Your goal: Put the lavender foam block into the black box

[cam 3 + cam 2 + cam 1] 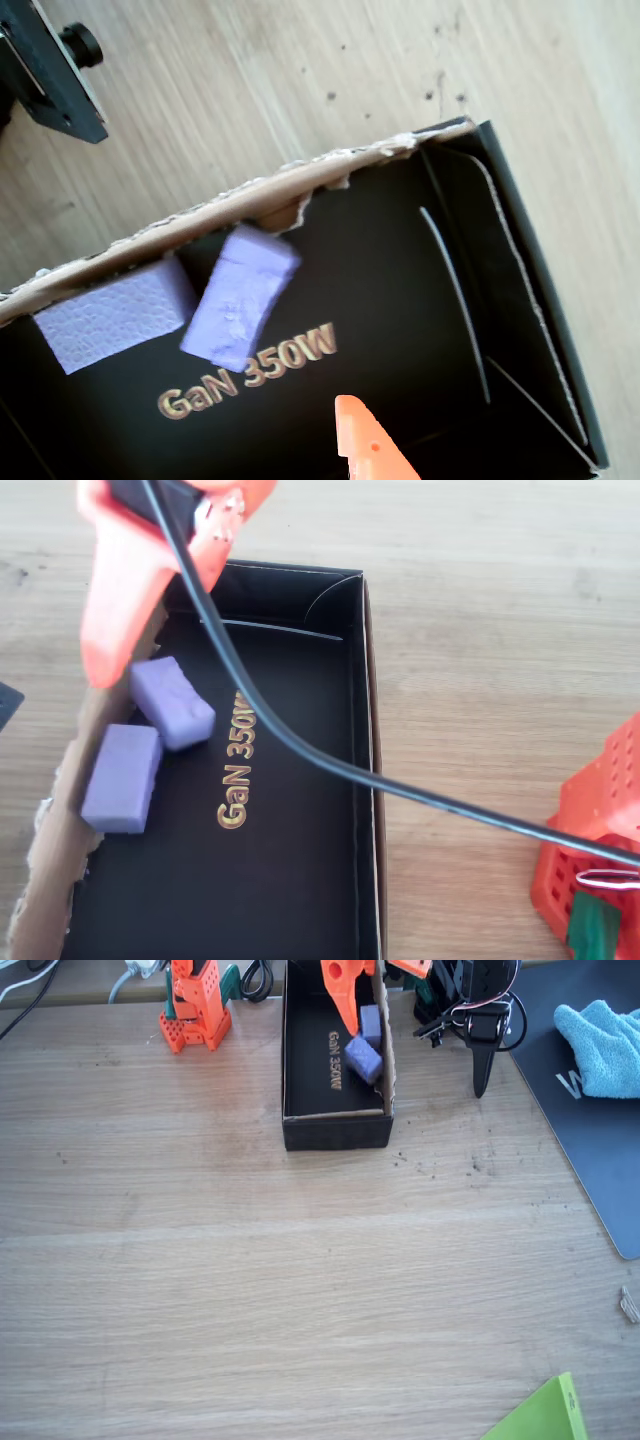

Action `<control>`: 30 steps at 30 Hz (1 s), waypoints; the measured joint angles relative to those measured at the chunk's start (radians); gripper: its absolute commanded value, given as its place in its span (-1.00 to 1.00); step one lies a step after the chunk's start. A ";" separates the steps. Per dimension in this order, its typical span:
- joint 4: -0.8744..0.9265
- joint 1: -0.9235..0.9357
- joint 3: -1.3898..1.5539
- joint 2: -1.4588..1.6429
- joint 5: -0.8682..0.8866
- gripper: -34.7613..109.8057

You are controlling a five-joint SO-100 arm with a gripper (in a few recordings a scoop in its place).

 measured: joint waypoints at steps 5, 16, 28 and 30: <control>-0.011 0.020 0.081 0.038 0.055 -0.10; -0.020 0.397 0.477 0.431 0.207 -0.52; -0.229 1.221 0.830 0.761 -0.365 -0.52; -0.301 1.345 0.851 0.742 -0.518 -0.52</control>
